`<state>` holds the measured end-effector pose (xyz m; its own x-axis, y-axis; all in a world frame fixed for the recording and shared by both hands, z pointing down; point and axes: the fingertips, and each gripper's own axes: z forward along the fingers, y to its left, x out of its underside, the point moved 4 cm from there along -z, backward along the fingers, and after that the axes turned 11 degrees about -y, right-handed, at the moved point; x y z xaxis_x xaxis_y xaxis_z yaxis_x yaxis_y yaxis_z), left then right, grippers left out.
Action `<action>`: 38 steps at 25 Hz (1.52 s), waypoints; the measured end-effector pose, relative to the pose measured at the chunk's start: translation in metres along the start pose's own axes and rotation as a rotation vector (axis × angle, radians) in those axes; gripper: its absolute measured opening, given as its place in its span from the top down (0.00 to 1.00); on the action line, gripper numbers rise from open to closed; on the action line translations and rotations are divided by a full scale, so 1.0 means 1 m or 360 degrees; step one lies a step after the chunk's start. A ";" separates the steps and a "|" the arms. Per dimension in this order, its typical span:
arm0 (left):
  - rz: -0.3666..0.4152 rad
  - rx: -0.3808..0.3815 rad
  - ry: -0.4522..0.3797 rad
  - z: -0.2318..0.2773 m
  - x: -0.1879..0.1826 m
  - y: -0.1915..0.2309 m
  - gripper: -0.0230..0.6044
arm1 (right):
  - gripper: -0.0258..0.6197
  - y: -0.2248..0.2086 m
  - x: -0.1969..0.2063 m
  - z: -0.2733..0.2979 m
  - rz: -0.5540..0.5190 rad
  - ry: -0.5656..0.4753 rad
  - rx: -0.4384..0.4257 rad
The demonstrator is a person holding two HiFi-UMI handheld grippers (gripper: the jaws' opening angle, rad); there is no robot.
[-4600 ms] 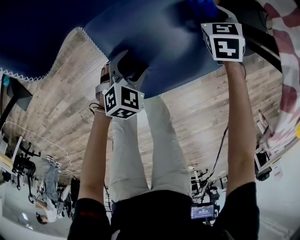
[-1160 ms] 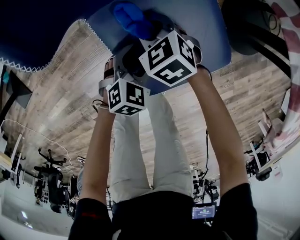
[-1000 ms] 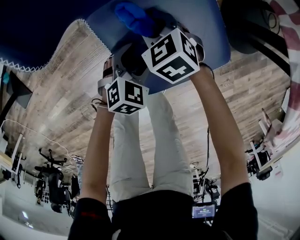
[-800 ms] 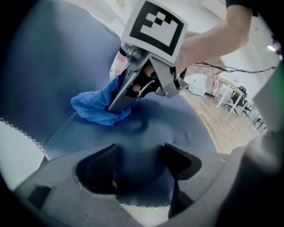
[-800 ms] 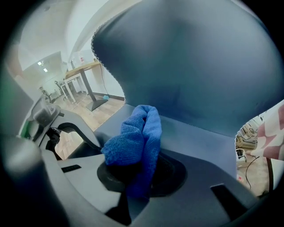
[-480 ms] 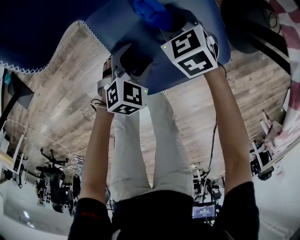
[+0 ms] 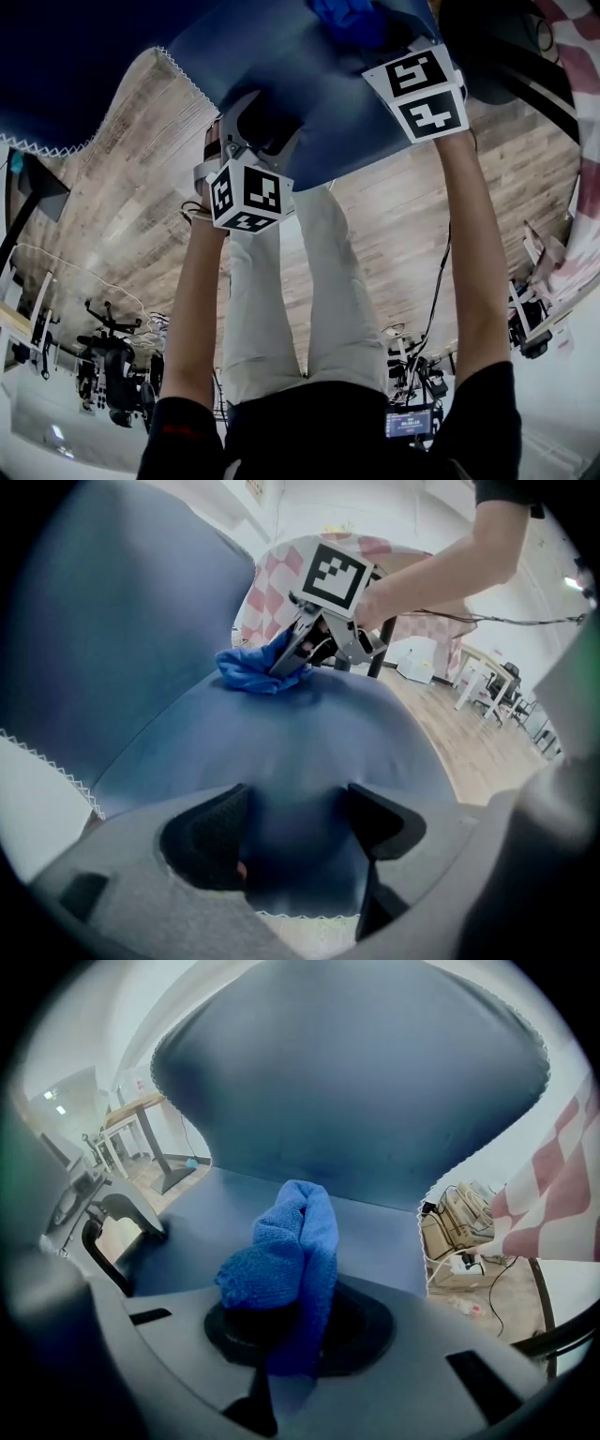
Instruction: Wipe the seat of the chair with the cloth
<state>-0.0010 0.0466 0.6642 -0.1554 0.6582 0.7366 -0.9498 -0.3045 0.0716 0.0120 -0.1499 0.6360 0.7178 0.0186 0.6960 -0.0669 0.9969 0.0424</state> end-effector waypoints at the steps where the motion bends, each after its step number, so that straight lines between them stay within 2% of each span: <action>1: -0.0001 0.0002 0.0001 0.000 0.000 0.000 0.43 | 0.87 -0.004 0.001 -0.001 -0.0001 0.0005 0.0009; 5: -0.0003 0.0004 -0.0004 0.000 0.000 0.000 0.43 | 0.87 -0.020 0.007 -0.008 0.0017 0.0023 0.0079; 12: 0.0005 -0.0001 -0.0006 0.000 -0.001 0.000 0.43 | 0.87 -0.061 0.028 -0.029 0.0166 0.0096 0.0352; 15: 0.0002 0.0002 -0.0003 0.000 0.000 0.000 0.43 | 0.87 -0.057 0.025 -0.027 0.0116 0.0132 0.0375; 21: 0.0002 0.0003 -0.0011 0.001 0.000 -0.001 0.43 | 0.87 -0.053 0.025 -0.028 0.0155 0.0136 0.0427; 29: -0.0019 0.0039 0.0010 0.000 0.002 0.001 0.43 | 0.87 -0.024 0.044 -0.044 0.0356 0.0246 0.0441; 31: -0.0097 0.0060 0.0024 0.001 0.000 0.003 0.43 | 0.87 -0.007 0.052 -0.051 0.0415 0.0289 0.0407; 35: -0.0377 0.0098 0.0008 -0.002 -0.005 0.010 0.47 | 0.87 0.033 0.065 -0.065 0.0522 0.0396 0.0275; 38: -0.0457 0.0155 0.0089 -0.010 -0.005 0.010 0.47 | 0.87 0.059 0.072 -0.078 0.0649 0.0452 0.0202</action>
<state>-0.0118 0.0469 0.6546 0.0985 0.7629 0.6390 -0.9270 -0.1632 0.3378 0.1135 -0.0840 0.6326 0.7746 0.4417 0.4526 -0.4516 0.8873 -0.0931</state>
